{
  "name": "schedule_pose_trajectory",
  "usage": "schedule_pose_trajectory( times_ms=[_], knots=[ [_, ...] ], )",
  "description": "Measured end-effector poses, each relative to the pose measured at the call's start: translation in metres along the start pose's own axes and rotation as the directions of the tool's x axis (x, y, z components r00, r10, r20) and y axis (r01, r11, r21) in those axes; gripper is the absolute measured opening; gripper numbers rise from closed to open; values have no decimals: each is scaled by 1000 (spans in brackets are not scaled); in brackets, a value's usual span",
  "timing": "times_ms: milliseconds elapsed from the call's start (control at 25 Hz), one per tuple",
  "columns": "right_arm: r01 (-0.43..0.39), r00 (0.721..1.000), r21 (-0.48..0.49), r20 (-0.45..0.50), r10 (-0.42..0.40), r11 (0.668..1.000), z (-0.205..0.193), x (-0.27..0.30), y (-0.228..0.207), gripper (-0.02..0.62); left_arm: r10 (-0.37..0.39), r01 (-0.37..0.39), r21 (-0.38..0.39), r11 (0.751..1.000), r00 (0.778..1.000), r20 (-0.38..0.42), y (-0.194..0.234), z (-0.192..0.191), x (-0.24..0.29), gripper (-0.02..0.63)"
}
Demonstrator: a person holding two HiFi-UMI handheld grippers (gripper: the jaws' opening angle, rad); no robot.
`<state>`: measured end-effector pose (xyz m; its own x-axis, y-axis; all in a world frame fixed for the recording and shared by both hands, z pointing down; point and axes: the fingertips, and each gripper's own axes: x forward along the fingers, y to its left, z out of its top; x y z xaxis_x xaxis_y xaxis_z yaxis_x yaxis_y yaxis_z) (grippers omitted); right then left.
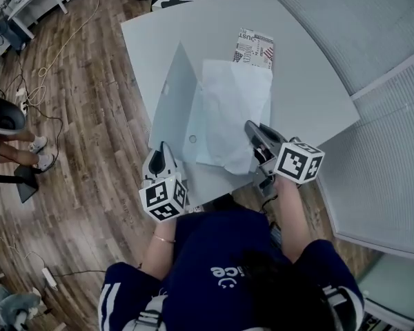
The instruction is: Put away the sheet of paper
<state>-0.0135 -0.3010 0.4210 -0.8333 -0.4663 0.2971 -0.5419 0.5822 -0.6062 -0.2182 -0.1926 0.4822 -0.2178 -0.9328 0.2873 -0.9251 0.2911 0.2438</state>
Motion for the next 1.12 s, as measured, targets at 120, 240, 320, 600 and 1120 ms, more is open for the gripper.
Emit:
schedule_pose_trajectory(
  times_ms=[120,240,320,600,1120],
  knots=[
    [123,986,-7,-116,-123,992,-24,19,-37,8,12,-12,4,1000,1000,-1,2,1,-2,11],
    [183,956,-62,-223,-192,981,-44,35,-57,8,28,-28,9,1000,1000,-3,4,2,-2,11],
    [219,926,-96,-292,-238,971,-57,45,-73,8,38,-38,12,999,999,-6,6,2,-1,11],
    [269,840,-117,-457,-293,956,-95,73,-117,8,68,-67,35,997,998,-12,4,-2,3,11],
    [346,810,-129,-459,-365,929,-85,101,-150,8,90,-89,65,994,996,-12,0,0,1,11]
  ],
)
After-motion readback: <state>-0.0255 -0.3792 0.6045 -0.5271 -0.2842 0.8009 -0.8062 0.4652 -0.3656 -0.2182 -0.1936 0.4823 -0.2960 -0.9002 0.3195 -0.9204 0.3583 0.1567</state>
